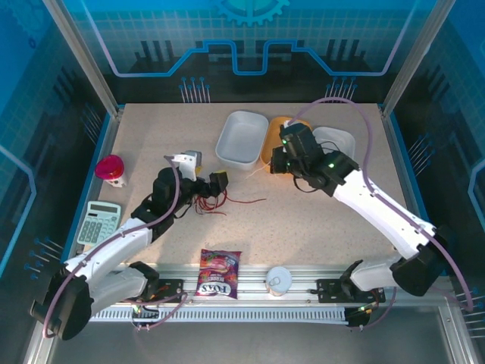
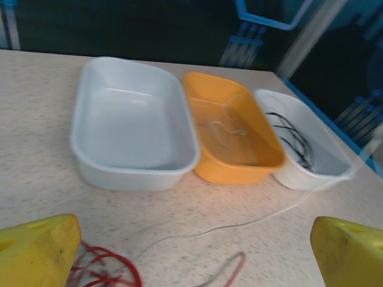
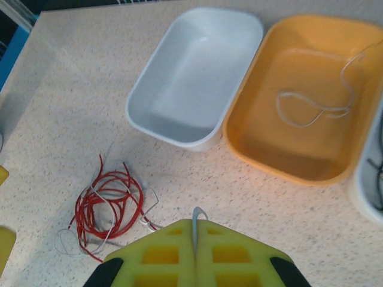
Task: Untangle the cables
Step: Place the cable in the container.
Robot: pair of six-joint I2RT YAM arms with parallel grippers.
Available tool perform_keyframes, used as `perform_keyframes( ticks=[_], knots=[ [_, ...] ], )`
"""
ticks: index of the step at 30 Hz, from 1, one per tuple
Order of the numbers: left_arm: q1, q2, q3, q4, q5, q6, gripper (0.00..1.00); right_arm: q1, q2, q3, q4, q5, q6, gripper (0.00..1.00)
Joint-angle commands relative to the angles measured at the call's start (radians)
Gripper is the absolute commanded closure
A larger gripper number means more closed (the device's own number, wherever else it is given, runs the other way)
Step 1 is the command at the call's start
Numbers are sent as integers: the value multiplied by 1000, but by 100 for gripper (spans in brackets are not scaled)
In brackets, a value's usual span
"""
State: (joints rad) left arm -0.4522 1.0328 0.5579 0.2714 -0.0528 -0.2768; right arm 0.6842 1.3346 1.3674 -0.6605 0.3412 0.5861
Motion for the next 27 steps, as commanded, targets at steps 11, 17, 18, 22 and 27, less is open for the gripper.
perform_keyframes(
  ticks=[11,17,18,22,27],
  knots=[
    [23,29,-22,-63,-214,-121,1,-11,-130,96,-135,178,-118,100],
    [27,31,-26,-67,-220,-119,1,-36,-121,169,-149,148,-161,100],
    [26,31,-26,-68,-223,-121,1,-47,-114,178,-152,134,-162,100],
    [26,19,-30,-78,-230,-125,1,-85,-74,211,-137,94,-174,100],
    [28,-3,-47,-85,-255,-122,1,-120,4,282,-113,73,-217,100]
  ],
)
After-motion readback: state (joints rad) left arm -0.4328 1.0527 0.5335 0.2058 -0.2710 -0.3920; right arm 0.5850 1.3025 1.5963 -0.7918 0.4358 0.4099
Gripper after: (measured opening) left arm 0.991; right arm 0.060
